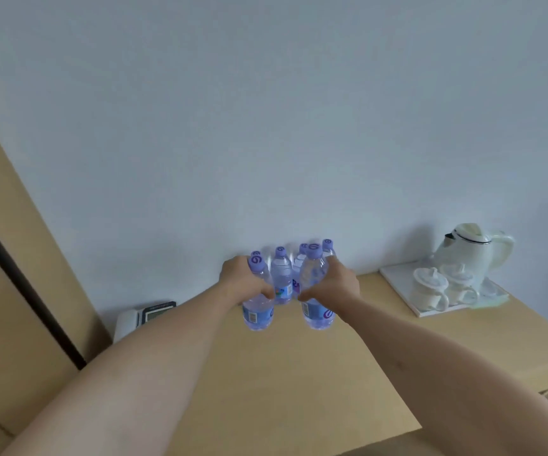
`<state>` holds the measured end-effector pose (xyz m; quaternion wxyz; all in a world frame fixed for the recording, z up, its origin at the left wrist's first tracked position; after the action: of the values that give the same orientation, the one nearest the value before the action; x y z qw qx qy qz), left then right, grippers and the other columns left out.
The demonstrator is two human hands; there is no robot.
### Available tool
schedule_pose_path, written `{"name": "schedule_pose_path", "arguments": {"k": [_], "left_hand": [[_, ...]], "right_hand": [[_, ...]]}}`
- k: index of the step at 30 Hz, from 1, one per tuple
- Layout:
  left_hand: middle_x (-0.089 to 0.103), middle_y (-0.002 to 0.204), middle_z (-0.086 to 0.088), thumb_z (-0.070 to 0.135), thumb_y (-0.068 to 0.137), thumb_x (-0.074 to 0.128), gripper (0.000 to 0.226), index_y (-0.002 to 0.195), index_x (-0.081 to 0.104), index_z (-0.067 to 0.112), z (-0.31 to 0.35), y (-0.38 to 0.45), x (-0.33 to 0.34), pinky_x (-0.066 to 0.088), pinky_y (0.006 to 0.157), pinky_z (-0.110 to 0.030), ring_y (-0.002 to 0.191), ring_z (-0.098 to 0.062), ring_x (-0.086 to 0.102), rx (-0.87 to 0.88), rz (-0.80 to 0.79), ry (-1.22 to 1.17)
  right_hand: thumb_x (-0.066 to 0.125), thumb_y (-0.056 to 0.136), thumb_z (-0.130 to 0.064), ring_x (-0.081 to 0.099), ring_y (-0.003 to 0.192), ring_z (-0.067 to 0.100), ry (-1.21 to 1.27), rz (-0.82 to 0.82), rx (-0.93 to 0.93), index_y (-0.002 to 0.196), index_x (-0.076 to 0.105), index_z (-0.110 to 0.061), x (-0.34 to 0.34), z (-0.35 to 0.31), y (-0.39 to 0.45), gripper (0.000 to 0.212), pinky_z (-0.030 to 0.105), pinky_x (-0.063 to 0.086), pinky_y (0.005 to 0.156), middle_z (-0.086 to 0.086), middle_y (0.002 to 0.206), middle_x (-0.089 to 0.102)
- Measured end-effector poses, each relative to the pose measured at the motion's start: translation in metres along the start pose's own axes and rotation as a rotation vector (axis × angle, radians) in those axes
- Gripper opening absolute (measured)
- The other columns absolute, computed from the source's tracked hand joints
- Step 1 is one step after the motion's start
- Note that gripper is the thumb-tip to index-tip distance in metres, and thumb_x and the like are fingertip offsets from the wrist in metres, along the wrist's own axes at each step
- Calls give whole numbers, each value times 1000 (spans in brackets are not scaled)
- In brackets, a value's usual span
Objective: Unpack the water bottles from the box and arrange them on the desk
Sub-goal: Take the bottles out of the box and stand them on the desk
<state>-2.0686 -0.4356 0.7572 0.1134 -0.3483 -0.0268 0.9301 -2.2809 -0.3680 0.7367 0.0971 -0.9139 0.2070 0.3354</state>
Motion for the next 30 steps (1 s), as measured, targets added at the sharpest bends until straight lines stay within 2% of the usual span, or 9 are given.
{"name": "schedule_pose_path", "arguments": {"k": [4,8,11,15,17,21,24,27,30], "left_hand": [[59,72,6,23,43,88,41,73,60,20,-26,22,11,46,48,-20,61,-12,59,-82,9,-26],[65,79,0,20,46,86,42,81,66,12,-45,53,31,59,64,-33,71,-18,64,-150,17,-21],[70,85,0,23,46,86,42,83,68,14,-58,73,49,61,69,-33,80,-18,69,-196,17,-6],[64,69,7,27,48,84,31,69,63,18,-74,93,63,47,50,-20,60,-7,60,-252,84,-13],[64,66,8,26,48,83,31,70,65,15,-80,99,69,47,49,-20,57,-6,58,-261,122,-9],[66,69,10,24,50,81,30,73,62,21,-89,111,77,46,50,-18,62,-5,61,-266,194,-28],[67,69,8,23,50,81,29,71,62,20,-85,119,80,50,52,-22,64,-9,64,-239,227,-26],[68,73,3,20,52,80,28,74,64,15,-80,124,84,56,61,-31,70,-17,65,-206,231,26],[66,75,3,20,53,81,31,76,62,14,-81,124,84,52,59,-28,72,-18,63,-191,253,38]], "right_hand": [[90,41,-39,53,72,4,-57,-96,-1,92,47,-25,38,13,30,69,24,37,53,-11,85,58],[93,42,-36,56,88,15,-102,-189,-5,103,51,-20,74,35,66,76,26,41,64,-4,100,61],[94,43,-35,54,90,20,-161,-216,-26,106,53,-18,96,47,88,76,29,44,66,3,105,56],[93,47,-28,58,91,22,-85,-224,20,101,52,-16,118,65,110,68,31,51,65,1,93,60],[92,48,-26,58,84,21,-57,-217,24,94,50,-17,126,71,116,63,26,43,56,-2,84,58],[90,50,-26,55,86,21,-11,-197,29,106,49,-15,139,73,128,70,29,44,64,1,93,57],[91,50,-25,50,85,21,21,-194,19,100,44,-15,147,70,133,69,25,36,57,1,93,53],[91,51,-23,48,89,20,17,-199,5,107,45,-14,152,68,135,73,26,38,69,3,103,48],[92,51,-20,43,92,19,-2,-199,-15,113,43,-12,153,66,140,79,28,38,75,2,105,41]]}}
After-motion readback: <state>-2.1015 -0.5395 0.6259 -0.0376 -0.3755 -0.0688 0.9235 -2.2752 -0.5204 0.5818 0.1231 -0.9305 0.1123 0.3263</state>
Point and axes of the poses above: each hand's wrist, its own y-axis towards the middle knuckle, its own x-axis out of the palm, z = x × y, the point moved 9 cm from there along y, towards the middle knuckle
